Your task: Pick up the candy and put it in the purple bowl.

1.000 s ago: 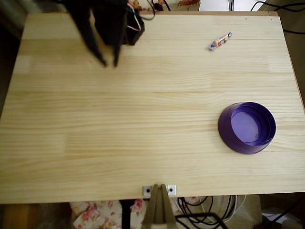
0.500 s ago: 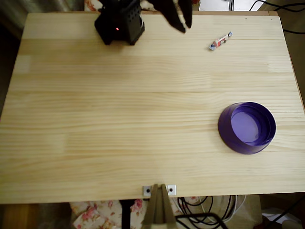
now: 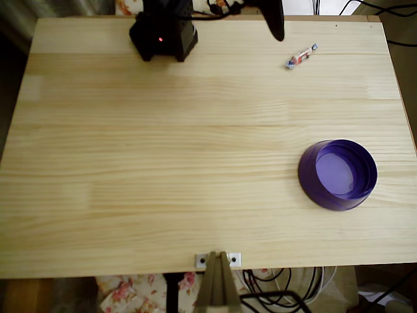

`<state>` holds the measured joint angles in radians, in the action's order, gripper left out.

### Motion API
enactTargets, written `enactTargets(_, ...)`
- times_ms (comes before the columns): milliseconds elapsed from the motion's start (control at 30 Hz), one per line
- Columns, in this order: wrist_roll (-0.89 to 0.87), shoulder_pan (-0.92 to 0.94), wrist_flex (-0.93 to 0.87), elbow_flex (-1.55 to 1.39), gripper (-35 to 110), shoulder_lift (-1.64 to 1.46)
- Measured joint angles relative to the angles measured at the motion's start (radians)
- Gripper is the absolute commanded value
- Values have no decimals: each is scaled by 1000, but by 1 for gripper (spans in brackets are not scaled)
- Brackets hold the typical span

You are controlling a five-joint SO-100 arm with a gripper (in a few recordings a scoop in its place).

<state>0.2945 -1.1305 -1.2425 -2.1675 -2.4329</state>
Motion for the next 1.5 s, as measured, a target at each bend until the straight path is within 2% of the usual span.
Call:
enactTargets(333,11,-221,135,0,11,130)
enactTargets(567,91,-354,242,0,15,229)
enactTargets(1000,141,-342,308,2,18,337)
enactTargets(1500,137,-445,393,21,18,538)
